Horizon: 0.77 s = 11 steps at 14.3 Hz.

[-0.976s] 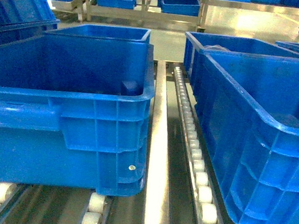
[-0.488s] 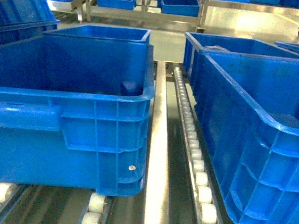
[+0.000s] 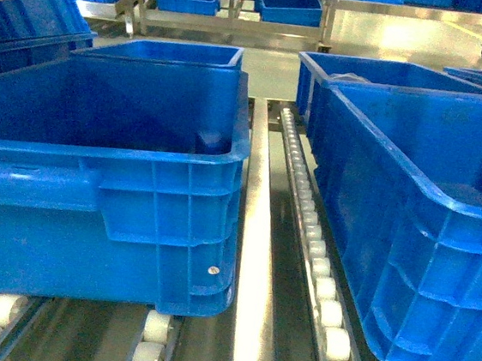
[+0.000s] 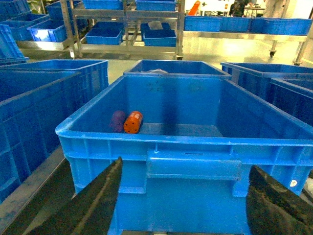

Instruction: Sort blue parts and orange caps into right shelf containers

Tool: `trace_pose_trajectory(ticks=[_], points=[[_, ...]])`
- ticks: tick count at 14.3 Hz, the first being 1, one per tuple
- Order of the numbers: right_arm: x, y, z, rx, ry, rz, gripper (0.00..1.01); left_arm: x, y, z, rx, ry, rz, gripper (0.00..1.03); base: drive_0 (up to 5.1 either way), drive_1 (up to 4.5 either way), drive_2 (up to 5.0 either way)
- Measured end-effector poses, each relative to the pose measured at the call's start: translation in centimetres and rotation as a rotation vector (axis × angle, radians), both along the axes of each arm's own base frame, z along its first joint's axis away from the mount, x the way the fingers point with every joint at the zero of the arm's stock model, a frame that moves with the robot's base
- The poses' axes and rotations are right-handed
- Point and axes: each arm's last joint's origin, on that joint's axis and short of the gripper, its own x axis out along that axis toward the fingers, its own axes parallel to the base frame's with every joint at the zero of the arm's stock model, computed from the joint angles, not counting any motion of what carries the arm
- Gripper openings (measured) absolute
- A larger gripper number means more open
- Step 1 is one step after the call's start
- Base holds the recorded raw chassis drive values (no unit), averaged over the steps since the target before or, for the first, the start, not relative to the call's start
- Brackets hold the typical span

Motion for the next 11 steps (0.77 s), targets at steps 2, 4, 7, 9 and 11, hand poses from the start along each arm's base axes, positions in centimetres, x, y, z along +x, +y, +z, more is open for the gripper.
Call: trace_pose_trajectory(ticks=[2, 4, 7, 9, 11], points=[[0.00, 0.00, 0.00, 0.000, 0.000, 0.000, 0.97, 0.00, 0.00, 0.00, 0.000, 0.000, 0.000, 0.94, 0.0, 0.00, 0.0], [0.00, 0.00, 0.00, 0.000, 0.000, 0.000, 0.98, 0.00, 0.00, 0.00, 0.001, 0.000, 0.000, 0.98, 0.0, 0.00, 0.0], [0.00, 0.00, 0.00, 0.000, 0.000, 0.000, 0.98, 0.00, 0.00, 0.00, 0.001, 0.000, 0.000, 0.98, 0.0, 0.00, 0.0], [0.00, 0.00, 0.00, 0.000, 0.000, 0.000, 0.98, 0.00, 0.00, 0.00, 0.001, 0.000, 0.000, 0.98, 0.0, 0.00, 0.0], [0.00, 0.00, 0.00, 0.000, 0.000, 0.000, 0.98, 0.00, 0.00, 0.00, 0.001, 0.000, 0.000, 0.98, 0.0, 0.00, 0.0]])
